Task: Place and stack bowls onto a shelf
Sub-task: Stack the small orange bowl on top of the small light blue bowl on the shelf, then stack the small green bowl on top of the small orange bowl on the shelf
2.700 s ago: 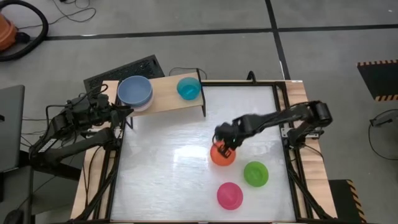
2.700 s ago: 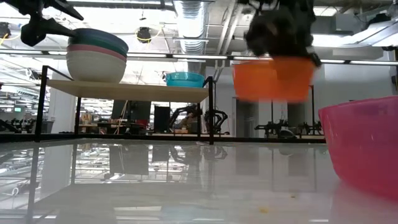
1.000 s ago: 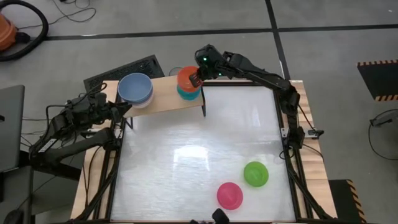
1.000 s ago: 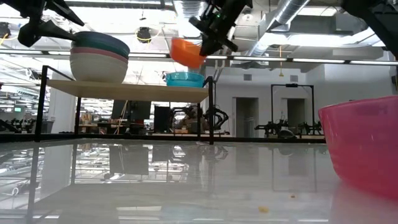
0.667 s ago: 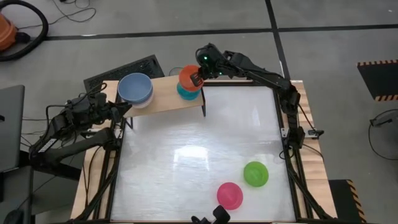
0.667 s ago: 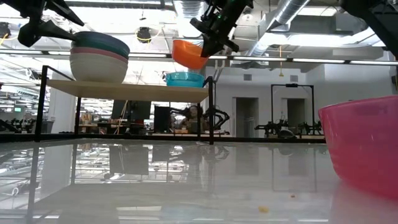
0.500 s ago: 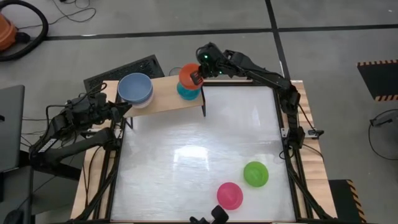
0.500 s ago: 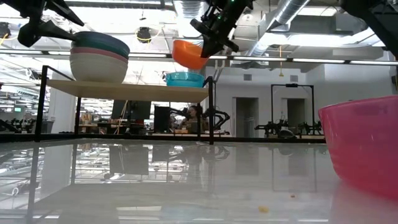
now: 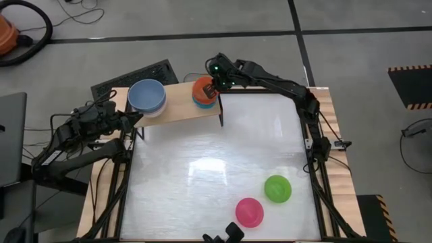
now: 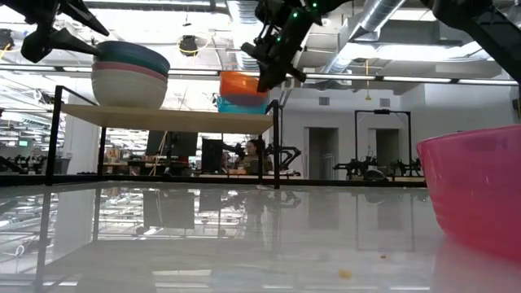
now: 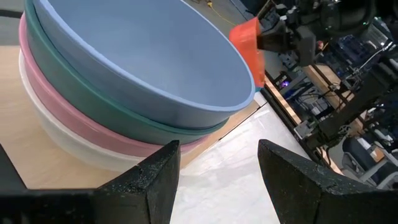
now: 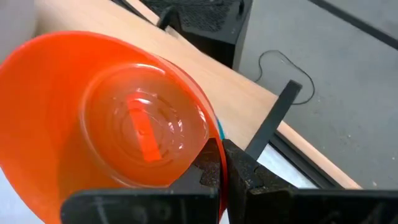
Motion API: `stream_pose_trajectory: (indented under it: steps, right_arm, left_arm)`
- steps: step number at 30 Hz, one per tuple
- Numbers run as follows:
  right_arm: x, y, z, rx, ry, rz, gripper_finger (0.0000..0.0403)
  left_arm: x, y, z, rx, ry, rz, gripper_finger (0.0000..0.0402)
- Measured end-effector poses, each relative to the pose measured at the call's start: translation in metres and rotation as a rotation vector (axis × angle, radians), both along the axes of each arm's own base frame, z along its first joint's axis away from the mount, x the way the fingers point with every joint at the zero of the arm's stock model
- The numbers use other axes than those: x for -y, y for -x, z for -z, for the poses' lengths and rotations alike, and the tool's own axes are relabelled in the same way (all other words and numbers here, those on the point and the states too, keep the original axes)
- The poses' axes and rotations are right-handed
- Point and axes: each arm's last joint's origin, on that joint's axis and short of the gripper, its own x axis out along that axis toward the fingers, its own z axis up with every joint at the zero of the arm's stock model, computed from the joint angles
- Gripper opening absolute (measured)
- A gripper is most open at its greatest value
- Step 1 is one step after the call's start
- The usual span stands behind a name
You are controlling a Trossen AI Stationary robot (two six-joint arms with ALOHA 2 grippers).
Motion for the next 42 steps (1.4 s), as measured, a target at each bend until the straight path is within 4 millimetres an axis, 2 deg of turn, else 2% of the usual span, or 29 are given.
stream_pose_trajectory:
  steps: [5, 17, 20, 24, 27, 30, 34, 37, 39, 42]
  right_arm:
    - [0.000, 0.000, 0.000, -0.004, 0.001, -0.003, 0.0029]
    - [0.005, 0.003, -0.001, -0.010, 0.008, 0.000, 0.0117]
    - [0.006, 0.006, -0.016, 0.015, 0.025, -0.029, 0.0131]
    - [0.001, 0.022, -0.058, 0.094, 0.068, -0.069, 0.0139]
    - [-0.015, 0.051, -0.088, 0.111, 0.089, -0.083, 0.0139]
    - [-0.034, 0.082, -0.105, 0.043, 0.044, -0.086, 0.0136]
    - [-0.065, 0.120, -0.104, -0.188, -0.118, -0.035, 0.0133]
    - [-0.093, 0.124, -0.102, -0.172, -0.147, -0.016, 0.0133]
    - [-0.114, 0.135, -0.100, -0.170, -0.179, -0.032, 0.0133]
    - [-0.146, 0.149, -0.082, -0.249, -0.190, 0.060, 0.0132]
  left_arm:
    - [0.000, 0.000, 0.000, -0.005, 0.003, 0.000, 0.0204]
    - [0.000, 0.000, 0.000, -0.018, -0.016, 0.015, 0.0204]
    - [0.000, 0.000, 0.000, -0.017, -0.015, 0.015, 0.0204]
    - [0.000, 0.000, 0.000, -0.016, -0.015, 0.015, 0.0204]
    - [0.000, 0.000, 0.000, -0.016, -0.016, 0.016, 0.0204]
    - [0.000, 0.000, 0.000, -0.016, -0.016, 0.016, 0.0204]
    - [0.000, 0.000, 0.000, -0.018, -0.017, 0.015, 0.0204]
    - [0.000, 0.000, 0.000, -0.023, -0.025, 0.019, 0.0204]
    - [0.000, 0.000, 0.000, -0.024, -0.024, 0.019, 0.0204]
    - [0.000, 0.000, 0.000, -0.023, -0.025, 0.019, 0.0204]
